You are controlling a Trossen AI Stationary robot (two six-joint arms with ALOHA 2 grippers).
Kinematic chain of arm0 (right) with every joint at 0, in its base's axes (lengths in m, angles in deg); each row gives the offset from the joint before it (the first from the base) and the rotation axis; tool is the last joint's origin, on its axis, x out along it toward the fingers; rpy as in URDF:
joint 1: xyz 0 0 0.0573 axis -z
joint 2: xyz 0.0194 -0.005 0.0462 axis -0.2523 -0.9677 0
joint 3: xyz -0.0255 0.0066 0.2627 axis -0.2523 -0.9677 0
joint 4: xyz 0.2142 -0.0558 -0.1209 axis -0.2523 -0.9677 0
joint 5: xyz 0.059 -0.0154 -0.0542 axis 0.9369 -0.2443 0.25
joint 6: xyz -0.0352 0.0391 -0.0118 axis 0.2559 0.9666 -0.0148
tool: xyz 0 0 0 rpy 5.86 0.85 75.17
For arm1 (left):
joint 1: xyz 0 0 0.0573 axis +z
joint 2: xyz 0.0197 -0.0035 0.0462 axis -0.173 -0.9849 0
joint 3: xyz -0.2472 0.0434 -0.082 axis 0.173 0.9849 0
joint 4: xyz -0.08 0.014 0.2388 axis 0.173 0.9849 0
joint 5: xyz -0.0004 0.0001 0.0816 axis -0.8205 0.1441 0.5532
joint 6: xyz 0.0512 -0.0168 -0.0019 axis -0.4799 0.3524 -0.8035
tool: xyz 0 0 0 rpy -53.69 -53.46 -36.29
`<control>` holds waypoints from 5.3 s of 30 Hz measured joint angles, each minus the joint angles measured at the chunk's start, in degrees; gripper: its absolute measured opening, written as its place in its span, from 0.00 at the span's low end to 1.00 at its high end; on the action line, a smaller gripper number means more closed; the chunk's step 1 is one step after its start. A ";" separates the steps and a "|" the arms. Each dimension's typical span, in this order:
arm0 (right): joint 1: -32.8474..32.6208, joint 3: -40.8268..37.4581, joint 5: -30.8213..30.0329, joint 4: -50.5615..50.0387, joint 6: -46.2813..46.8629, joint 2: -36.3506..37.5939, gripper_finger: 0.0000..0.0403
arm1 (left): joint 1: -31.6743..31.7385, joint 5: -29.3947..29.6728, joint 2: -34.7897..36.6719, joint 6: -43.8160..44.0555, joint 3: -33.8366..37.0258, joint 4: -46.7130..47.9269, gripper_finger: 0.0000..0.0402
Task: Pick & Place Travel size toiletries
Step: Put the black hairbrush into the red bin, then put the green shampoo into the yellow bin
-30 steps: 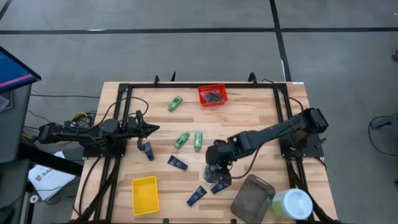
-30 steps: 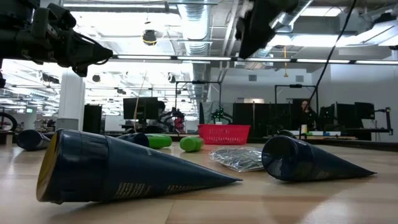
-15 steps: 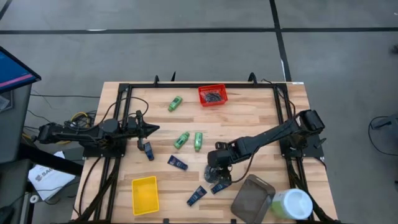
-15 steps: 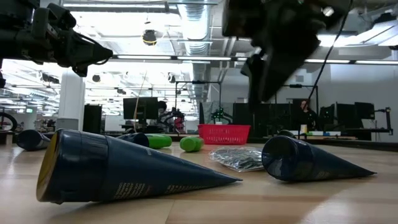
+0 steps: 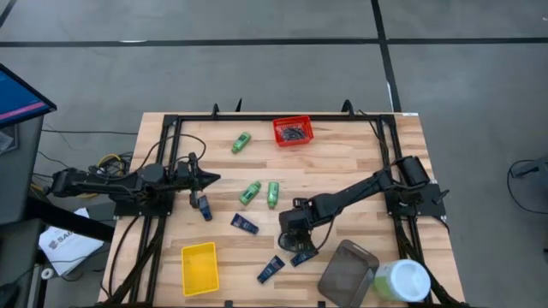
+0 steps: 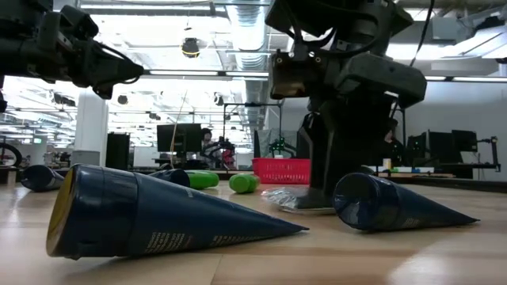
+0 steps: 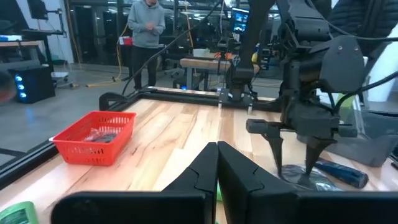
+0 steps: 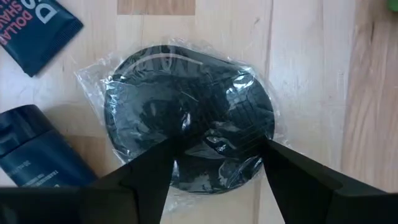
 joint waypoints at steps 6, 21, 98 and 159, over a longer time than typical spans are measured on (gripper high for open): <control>0.02 -0.02 -0.13 -0.25 -0.26 0.00 0.42 | 0.01 0.04 0.01 0.02 0.00 -0.02 0.01; 1.00 -0.18 0.51 0.02 -0.42 0.26 0.02 | 0.01 0.06 0.02 0.18 -0.01 -0.83 0.01; 46.61 28.43 -10.60 -21.57 7.21 -7.00 0.27 | 0.00 0.11 0.00 0.02 0.00 -3.73 0.02; 42.97 31.71 7.11 -39.00 -8.33 85.76 0.31 | 0.02 3.88 -74.79 25.99 -40.28 19.63 0.66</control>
